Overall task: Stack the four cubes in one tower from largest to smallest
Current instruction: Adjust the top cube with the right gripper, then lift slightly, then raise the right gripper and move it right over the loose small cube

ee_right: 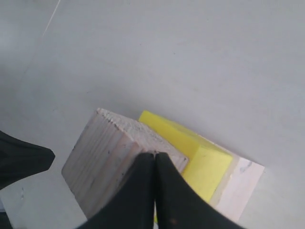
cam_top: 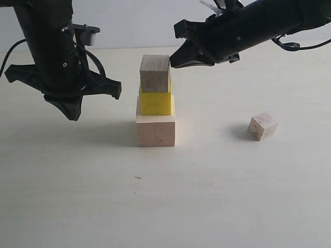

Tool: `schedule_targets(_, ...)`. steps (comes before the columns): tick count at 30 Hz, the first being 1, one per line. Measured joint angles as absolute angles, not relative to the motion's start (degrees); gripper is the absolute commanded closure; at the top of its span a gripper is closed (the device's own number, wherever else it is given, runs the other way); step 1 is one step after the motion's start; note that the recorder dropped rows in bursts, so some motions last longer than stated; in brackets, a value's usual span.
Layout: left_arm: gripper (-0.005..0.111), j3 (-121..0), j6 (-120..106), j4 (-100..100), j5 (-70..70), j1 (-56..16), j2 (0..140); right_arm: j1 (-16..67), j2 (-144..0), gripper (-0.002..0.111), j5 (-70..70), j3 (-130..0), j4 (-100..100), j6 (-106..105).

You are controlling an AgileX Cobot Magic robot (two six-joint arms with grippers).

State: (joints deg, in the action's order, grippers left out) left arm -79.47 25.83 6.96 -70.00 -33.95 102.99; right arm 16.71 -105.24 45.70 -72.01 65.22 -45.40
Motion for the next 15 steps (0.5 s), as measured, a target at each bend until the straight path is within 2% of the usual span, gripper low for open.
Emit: schedule_targets(15,0.107,-79.47,25.72,6.96,-70.0,-33.95,102.99,16.71,-105.24,0.108,45.7,-72.01,66.93,-47.82)
